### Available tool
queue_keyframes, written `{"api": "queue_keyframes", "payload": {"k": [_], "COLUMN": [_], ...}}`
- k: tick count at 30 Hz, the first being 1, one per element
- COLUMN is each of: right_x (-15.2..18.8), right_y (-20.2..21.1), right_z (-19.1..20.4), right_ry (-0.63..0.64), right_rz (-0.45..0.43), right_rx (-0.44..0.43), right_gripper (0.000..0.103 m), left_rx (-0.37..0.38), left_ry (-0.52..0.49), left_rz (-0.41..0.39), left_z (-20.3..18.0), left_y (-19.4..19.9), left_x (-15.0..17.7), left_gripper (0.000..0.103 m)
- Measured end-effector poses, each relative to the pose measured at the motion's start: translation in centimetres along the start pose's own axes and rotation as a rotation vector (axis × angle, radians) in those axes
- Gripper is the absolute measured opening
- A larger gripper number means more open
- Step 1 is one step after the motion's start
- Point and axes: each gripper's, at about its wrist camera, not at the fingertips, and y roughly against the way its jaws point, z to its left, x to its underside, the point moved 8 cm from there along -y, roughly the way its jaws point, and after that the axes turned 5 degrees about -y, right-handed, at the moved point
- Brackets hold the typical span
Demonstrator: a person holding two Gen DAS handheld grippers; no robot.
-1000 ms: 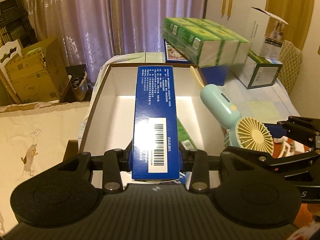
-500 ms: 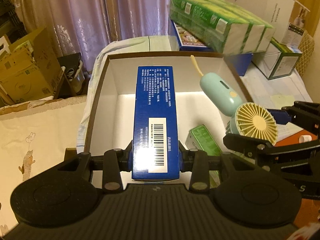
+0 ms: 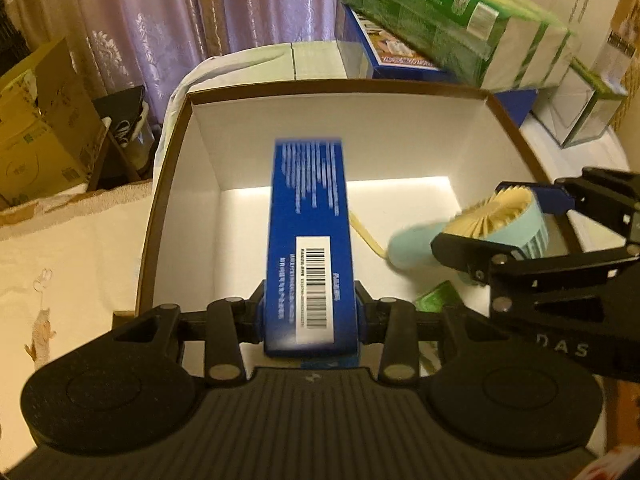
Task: Organize rigid objects
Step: 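Open both tools to drop the blue box and fan into the shoebox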
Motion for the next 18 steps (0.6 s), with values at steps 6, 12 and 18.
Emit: {"api": "queue_keyframes", "payload": {"k": [6,12,18], "right_x": [0.0,0.4,0.6], "right_y": [-0.1,0.6,1.1], "right_z": [0.1,0.5,0.6], "right_ry": [0.022,0.029,0.007], "right_rz": [0.01,0.016,0.017], "right_rx": [-0.025,-0.037,-0.038], "right_gripper": [0.065,0.066,0.066], "left_rx": [0.0,0.006,0.01], "left_ry": [0.008,0.013,0.022], "left_rz": [0.026,0.026,0.017], "left_z": [0.4,0.3,0.3], "left_y": [-0.9,-0.5,0.3], "left_x": [0.4,0.8,1.1], "left_gripper": [0.047,0.048,0.048]}}
